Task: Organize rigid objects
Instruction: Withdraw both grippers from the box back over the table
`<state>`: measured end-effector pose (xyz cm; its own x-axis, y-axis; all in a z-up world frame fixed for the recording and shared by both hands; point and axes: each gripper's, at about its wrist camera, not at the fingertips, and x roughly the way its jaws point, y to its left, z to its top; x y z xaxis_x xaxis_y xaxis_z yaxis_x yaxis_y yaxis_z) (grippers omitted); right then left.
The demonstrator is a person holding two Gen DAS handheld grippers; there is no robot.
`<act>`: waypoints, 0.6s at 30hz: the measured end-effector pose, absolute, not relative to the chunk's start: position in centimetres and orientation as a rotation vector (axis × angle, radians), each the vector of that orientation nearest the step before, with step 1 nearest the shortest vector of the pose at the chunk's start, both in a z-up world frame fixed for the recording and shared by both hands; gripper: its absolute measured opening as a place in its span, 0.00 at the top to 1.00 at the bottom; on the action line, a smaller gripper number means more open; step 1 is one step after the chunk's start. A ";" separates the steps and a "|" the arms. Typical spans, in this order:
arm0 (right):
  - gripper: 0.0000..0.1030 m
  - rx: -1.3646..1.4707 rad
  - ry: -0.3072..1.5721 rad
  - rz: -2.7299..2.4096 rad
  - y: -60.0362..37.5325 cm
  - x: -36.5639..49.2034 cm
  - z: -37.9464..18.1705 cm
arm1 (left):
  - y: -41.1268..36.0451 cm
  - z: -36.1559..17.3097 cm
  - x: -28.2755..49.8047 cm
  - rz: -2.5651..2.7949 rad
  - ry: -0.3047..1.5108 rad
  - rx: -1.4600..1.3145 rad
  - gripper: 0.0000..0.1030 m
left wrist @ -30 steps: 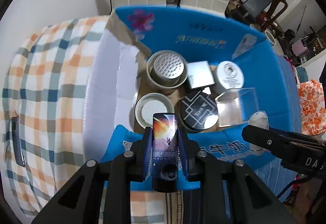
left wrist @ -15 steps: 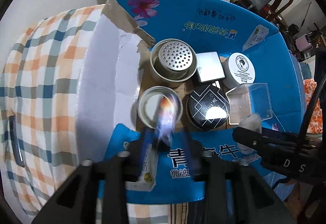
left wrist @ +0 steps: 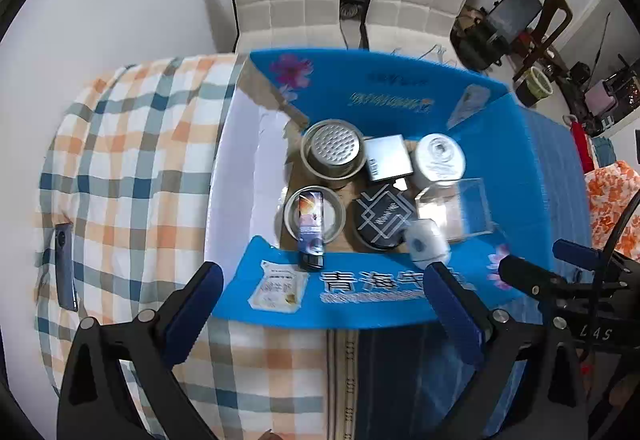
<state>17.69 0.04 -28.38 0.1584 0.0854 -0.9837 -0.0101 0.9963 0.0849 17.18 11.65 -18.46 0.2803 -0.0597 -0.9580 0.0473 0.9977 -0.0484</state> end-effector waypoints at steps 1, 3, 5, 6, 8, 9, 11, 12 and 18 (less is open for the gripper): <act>0.00 0.061 1.404 0.076 -0.2 17.3 -27.7 | 11.3 -17.9 16.9 -0.074 1.279 -0.009 0.01; 0.00 0.068 1.391 0.093 -1.0 16.4 -26.2 | 10.5 -16.7 16.1 -0.076 1.261 0.005 0.01; 0.00 0.084 1.370 0.110 -1.7 15.5 -24.5 | 9.8 -15.6 15.5 -0.071 1.239 0.026 0.00; 0.00 0.091 1.358 0.116 -2.0 15.0 -23.7 | 9.5 -14.9 15.2 -0.065 1.221 0.037 0.00; 0.00 0.106 1.336 0.124 -2.5 14.1 -22.1 | 9.1 -14.0 14.7 -0.061 1.198 0.039 0.00; 0.00 0.113 1.325 0.128 -2.6 13.7 -21.5 | 9.0 -13.4 14.6 -0.068 1.190 0.027 0.00; 0.00 0.125 1.300 0.131 -3.1 12.8 -20.1 | 8.9 -12.6 14.4 -0.071 1.176 0.015 0.00; 0.00 0.130 1.292 0.134 -3.3 12.5 -19.6 | 8.8 -12.2 14.3 -0.070 1.167 0.014 0.00; 0.00 0.206 1.234 0.118 -6.0 10.5 -17.2 | 7.5 -10.7 13.9 -0.072 1.127 0.032 0.00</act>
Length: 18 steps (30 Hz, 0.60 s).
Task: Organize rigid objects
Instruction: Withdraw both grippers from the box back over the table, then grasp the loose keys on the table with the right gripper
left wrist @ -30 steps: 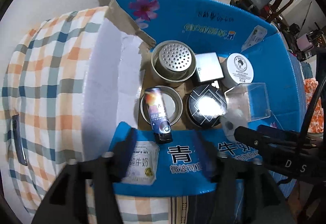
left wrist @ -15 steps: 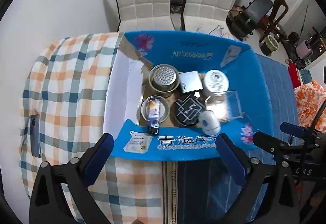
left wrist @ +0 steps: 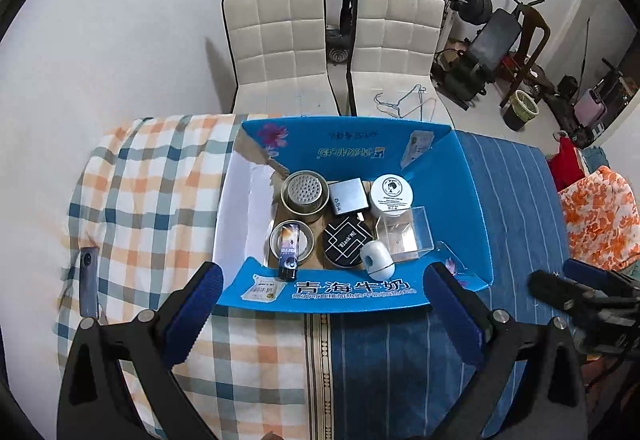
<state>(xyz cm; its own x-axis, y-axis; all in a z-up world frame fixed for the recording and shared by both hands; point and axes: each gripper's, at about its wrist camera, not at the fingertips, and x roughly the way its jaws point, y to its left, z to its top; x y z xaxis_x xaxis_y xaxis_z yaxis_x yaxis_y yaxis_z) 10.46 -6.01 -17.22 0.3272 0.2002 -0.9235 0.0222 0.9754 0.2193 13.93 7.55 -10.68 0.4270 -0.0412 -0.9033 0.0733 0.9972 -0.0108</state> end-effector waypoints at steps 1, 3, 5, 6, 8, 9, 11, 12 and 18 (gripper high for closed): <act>0.00 0.226 1.228 0.106 -6.8 10.2 -17.0 | 7.3 -10.8 13.9 -0.074 1.128 0.032 0.00; 0.00 0.281 1.209 0.059 -9.5 9.4 -16.6 | 6.7 -11.5 14.0 -0.084 1.150 0.029 0.00; 0.00 0.310 1.209 -0.003 -12.2 8.7 -16.9 | 6.0 -12.3 14.0 -0.099 1.171 0.022 0.00; 0.00 0.326 1.213 -0.048 -14.1 8.3 -17.3 | 5.3 -13.0 14.1 -0.107 1.186 0.023 0.00; 0.00 0.360 1.240 -0.130 -17.6 7.7 -18.3 | 4.0 -14.1 14.2 -0.118 1.207 0.024 0.00; 0.00 0.393 1.257 -0.176 -19.8 7.2 -19.0 | 3.5 -14.6 14.2 -0.125 1.216 0.023 0.00; 0.00 0.444 1.279 -0.265 -23.9 6.4 -20.4 | 2.2 -15.8 14.5 -0.131 1.243 0.025 0.00; 0.00 0.455 1.286 -0.309 -25.8 6.1 -21.0 | 1.7 -16.3 14.7 -0.135 1.256 0.025 0.00; 0.00 0.537 1.358 -0.499 -35.6 5.3 -26.3 | -1.3 -18.8 15.9 -0.156 1.297 0.000 0.00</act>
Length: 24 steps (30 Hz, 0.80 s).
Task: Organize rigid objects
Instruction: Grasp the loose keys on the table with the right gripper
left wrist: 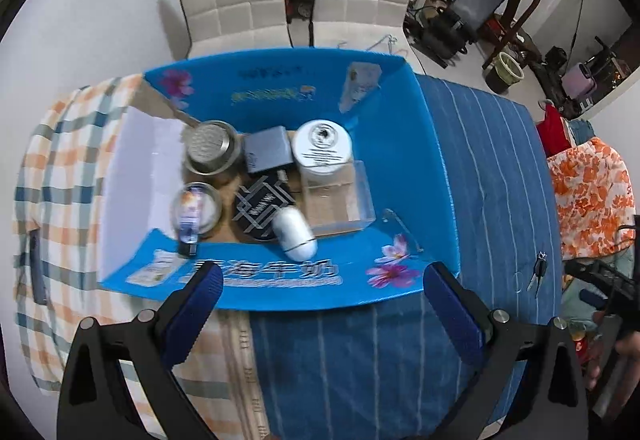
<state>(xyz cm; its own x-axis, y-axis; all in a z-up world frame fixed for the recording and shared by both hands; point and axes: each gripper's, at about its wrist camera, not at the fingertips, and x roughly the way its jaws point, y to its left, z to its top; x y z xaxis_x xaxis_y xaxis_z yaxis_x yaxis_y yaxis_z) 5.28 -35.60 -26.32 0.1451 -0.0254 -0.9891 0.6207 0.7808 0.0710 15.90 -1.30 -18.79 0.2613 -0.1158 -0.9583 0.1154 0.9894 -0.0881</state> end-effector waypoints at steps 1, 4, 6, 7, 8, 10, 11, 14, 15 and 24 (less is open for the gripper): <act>0.00 0.547 1.369 -0.512 -36.7 5.2 -27.1 | -1.6 -19.0 16.0 -0.160 1.300 -0.001 0.00; 0.00 0.592 1.400 -0.565 -39.8 5.4 -30.3 | -3.2 -19.8 16.5 -0.168 1.303 -0.007 0.00; 0.01 0.609 1.406 -0.580 -40.8 5.9 -31.9 | -4.6 -20.3 17.0 -0.178 1.304 -0.004 0.00; 0.01 0.613 1.405 -0.582 -41.3 6.0 -32.7 | -5.2 -20.6 17.1 -0.180 1.305 0.004 0.00; 0.02 0.615 1.408 -0.584 -41.7 6.3 -33.4 | -5.8 -20.8 17.4 -0.184 1.308 0.014 0.00; 0.08 0.616 1.416 -0.595 -42.2 6.9 -34.9 | -6.8 -21.0 17.7 -0.192 1.311 0.027 0.00; 0.11 0.617 1.418 -0.596 -42.3 7.1 -35.5 | -7.4 -21.1 18.0 -0.198 1.312 0.037 0.00; 0.31 0.605 1.444 -0.611 -42.5 7.7 -37.4 | -8.2 -21.2 18.3 -0.209 1.309 0.049 0.00; 0.34 0.594 1.459 -0.623 -42.6 7.8 -37.9 | -8.5 -21.1 18.4 -0.212 1.309 0.057 0.00; 0.72 0.433 1.427 -0.652 -38.9 8.8 -37.4 | -8.6 -20.6 18.4 -0.223 1.298 0.101 0.00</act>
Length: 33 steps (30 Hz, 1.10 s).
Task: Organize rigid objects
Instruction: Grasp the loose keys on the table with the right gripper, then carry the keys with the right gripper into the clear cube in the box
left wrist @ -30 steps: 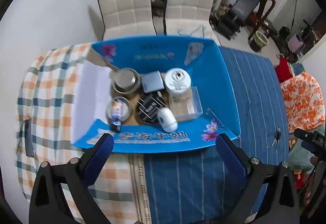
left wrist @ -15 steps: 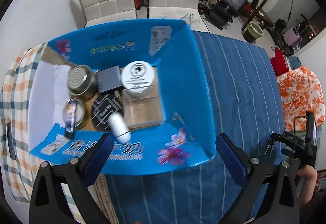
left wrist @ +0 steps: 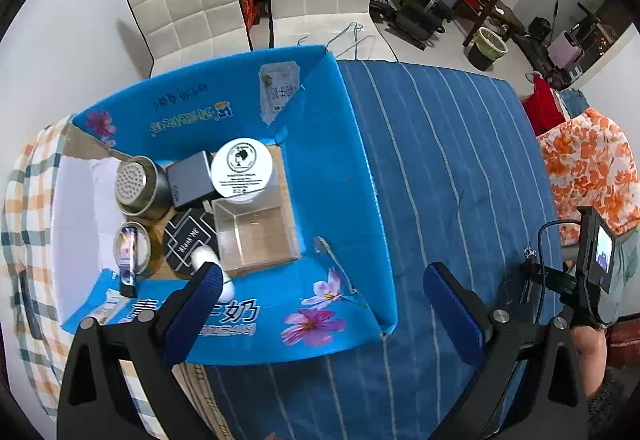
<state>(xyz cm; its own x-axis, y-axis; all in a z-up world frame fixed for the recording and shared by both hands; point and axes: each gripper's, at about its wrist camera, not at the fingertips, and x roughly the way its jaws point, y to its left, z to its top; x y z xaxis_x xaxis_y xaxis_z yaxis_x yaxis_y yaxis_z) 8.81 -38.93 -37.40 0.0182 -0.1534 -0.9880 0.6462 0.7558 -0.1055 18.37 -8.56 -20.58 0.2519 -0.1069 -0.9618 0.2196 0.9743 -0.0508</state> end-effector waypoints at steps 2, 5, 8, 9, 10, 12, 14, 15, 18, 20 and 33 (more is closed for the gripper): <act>0.73 0.425 1.417 -0.634 -37.9 8.8 -37.2 | -8.2 -20.3 18.2 -0.217 1.289 0.109 0.00; 0.74 0.404 1.382 -0.593 -35.8 8.5 -35.8 | -6.9 -19.5 17.8 -0.212 1.275 0.111 0.00; 0.80 0.371 1.339 -0.532 -33.5 8.3 -33.5 | -5.5 -18.4 17.3 -0.207 1.253 0.102 0.00; 0.93 0.354 1.325 -0.508 -32.4 8.3 -32.4 | -5.0 -18.0 17.1 -0.202 1.245 0.094 0.00; 0.93 0.335 1.309 -0.482 -31.5 8.3 -31.5 | -4.5 -17.6 16.9 -0.198 1.236 0.085 0.00; 0.93 0.287 1.266 -0.428 -28.8 8.4 -29.2 | -3.1 -16.7 16.5 -0.181 1.217 0.060 0.00; 0.93 0.260 1.237 -0.384 -26.6 8.5 -27.6 | -2.0 -16.2 16.2 -0.168 1.207 0.042 0.00; 0.93 0.260 1.221 -0.355 -25.4 8.5 -26.7 | -1.2 -15.8 15.9 -0.159 1.201 0.027 0.00; 0.93 0.264 1.187 -0.284 -22.7 8.3 -24.5 | 0.6 -15.3 15.2 -0.132 1.185 0.008 0.00; 0.93 0.251 1.151 -0.257 -21.2 8.1 -23.0 | 1.5 -15.4 14.9 -0.115 1.186 0.004 0.00; 0.93 0.441 1.130 -0.266 -25.5 10.1 -22.1 | 3.0 -16.4 14.5 -0.105 1.214 -0.072 0.00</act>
<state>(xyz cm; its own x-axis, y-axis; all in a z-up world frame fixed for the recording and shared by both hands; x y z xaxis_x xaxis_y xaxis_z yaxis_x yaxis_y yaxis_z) 10.11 -25.55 -22.14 0.4082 0.0162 -0.9128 0.4215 0.8835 0.2042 14.53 3.01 -16.40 0.3455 -0.1197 -0.9308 0.0423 0.9928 -0.1120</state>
